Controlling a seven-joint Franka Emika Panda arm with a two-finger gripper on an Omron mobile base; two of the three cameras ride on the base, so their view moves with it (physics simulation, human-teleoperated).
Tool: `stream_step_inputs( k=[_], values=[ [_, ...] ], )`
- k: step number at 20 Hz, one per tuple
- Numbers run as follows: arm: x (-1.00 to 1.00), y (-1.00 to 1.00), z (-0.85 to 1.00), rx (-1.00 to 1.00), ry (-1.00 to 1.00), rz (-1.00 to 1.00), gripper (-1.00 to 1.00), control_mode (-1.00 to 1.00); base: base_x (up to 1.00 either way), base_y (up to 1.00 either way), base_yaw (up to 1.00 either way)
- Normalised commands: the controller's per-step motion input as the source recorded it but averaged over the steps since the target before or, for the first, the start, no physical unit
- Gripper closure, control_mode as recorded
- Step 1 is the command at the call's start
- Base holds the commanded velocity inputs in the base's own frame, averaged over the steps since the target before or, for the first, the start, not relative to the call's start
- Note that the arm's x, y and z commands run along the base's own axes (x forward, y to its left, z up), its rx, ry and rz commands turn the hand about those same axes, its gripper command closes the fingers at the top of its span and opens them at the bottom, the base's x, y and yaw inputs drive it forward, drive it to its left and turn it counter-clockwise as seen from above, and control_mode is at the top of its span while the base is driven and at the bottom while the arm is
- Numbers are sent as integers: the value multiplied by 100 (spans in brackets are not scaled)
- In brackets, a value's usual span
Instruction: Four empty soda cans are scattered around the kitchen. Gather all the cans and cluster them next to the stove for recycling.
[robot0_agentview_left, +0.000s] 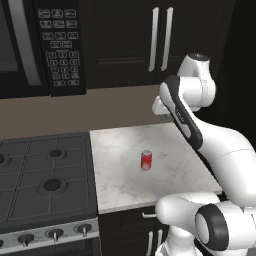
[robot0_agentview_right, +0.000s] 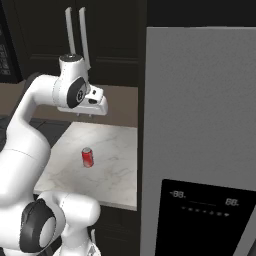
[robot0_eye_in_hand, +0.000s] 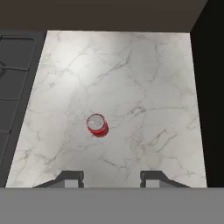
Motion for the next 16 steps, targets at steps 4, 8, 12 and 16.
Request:
stream_step_inputs(
  k=[4, 8, 12, 16],
  values=[
    [-2, 0, -2, 0, 0, 0, -100, -100, 0, 0, 0],
    [-14, 6, -13, 0, 0, 0, -100, -100, 0, 0, 0],
    [-16, 13, -16, 0, 0, 0, -100, -100, 0, 0, 0],
    [-3, 16, -15, 0, 3, 0, -100, -100, 0, 0, 0]
  ],
)
